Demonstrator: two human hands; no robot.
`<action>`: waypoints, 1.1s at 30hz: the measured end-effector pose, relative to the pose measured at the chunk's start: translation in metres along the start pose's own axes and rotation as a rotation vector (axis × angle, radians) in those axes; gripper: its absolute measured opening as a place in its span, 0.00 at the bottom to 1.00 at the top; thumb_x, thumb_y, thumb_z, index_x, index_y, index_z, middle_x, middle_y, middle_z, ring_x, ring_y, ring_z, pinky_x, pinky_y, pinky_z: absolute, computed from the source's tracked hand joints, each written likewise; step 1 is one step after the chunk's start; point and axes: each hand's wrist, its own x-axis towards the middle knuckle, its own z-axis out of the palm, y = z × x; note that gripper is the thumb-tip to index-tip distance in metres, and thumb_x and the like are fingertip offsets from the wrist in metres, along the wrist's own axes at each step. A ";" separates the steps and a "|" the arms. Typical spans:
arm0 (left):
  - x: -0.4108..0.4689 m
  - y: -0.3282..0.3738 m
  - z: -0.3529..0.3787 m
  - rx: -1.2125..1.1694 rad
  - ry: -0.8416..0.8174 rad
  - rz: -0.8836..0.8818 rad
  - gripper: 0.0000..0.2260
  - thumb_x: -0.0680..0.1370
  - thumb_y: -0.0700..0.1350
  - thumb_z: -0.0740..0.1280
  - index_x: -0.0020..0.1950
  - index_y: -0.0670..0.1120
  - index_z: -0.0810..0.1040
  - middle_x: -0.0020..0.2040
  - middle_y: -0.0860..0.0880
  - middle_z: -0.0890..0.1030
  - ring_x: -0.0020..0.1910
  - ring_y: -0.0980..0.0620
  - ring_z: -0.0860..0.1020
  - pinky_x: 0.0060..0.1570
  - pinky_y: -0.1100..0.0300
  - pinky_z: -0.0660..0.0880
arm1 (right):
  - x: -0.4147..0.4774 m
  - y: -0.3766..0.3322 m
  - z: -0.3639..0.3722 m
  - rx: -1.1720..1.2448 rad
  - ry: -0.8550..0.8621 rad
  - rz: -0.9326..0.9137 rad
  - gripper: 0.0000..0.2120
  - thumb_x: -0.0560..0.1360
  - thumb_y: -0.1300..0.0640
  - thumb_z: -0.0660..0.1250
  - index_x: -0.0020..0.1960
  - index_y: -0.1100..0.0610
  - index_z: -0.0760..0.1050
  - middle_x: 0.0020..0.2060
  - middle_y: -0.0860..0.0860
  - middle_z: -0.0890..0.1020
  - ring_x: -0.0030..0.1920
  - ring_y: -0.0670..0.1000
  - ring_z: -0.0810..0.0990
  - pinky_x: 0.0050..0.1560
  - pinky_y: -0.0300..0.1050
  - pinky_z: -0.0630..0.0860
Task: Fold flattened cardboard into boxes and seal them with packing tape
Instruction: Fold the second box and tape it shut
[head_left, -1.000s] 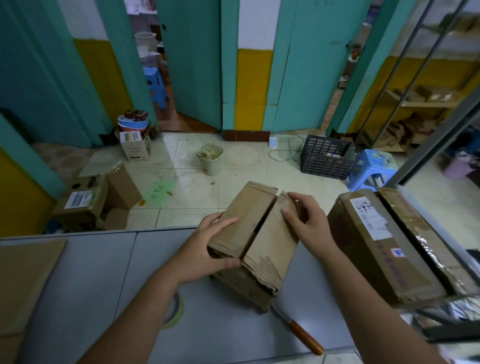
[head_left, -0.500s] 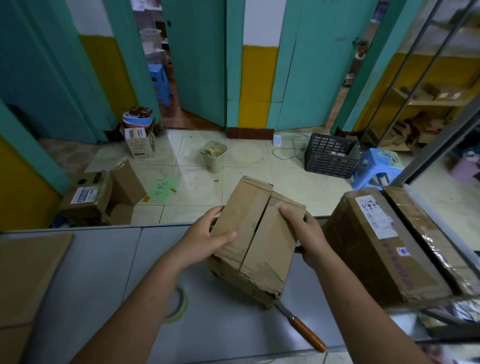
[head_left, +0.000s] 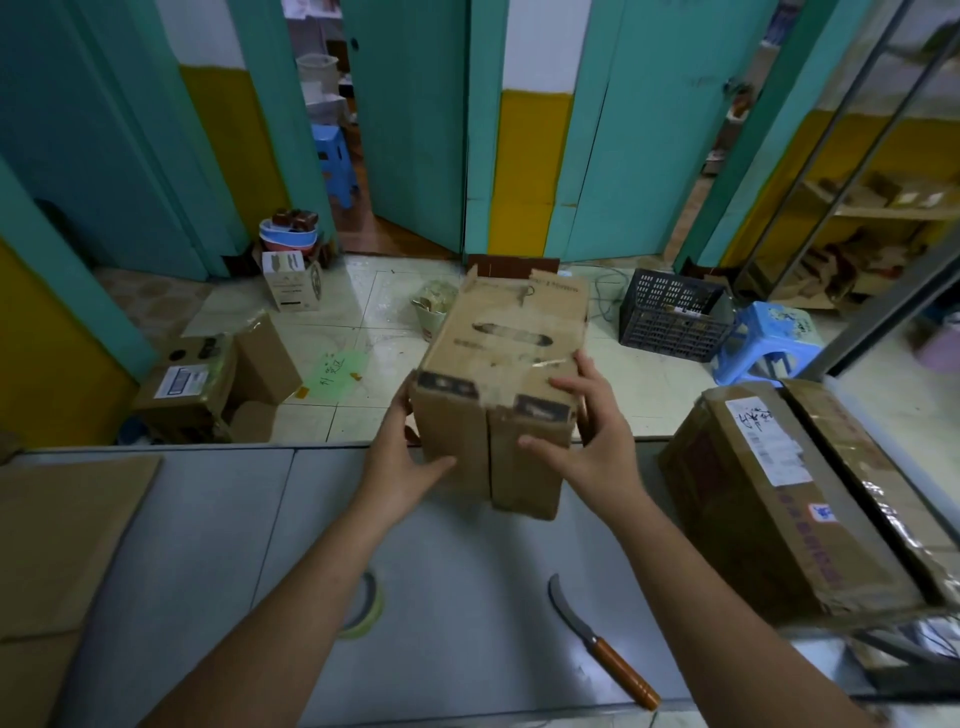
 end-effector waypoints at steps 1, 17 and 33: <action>0.001 -0.008 0.007 -0.023 0.037 -0.013 0.44 0.69 0.35 0.83 0.80 0.54 0.67 0.63 0.60 0.79 0.57 0.60 0.79 0.49 0.68 0.76 | -0.004 0.009 0.005 -0.036 -0.017 -0.033 0.32 0.68 0.58 0.84 0.69 0.52 0.75 0.82 0.50 0.61 0.83 0.49 0.57 0.76 0.64 0.69; -0.066 -0.066 0.011 -0.239 -0.092 -0.370 0.17 0.87 0.35 0.60 0.68 0.55 0.76 0.60 0.59 0.84 0.61 0.54 0.82 0.58 0.48 0.83 | -0.131 0.074 0.019 -0.279 -0.102 -0.065 0.24 0.73 0.43 0.79 0.62 0.44 0.71 0.83 0.50 0.57 0.84 0.54 0.56 0.79 0.39 0.60; -0.066 -0.047 0.015 -0.350 -0.176 -0.748 0.20 0.89 0.58 0.52 0.59 0.53 0.82 0.49 0.48 0.89 0.56 0.45 0.84 0.50 0.53 0.81 | -0.170 0.083 0.025 -0.070 -0.146 0.470 0.43 0.66 0.38 0.82 0.75 0.39 0.65 0.67 0.32 0.74 0.66 0.36 0.75 0.57 0.34 0.80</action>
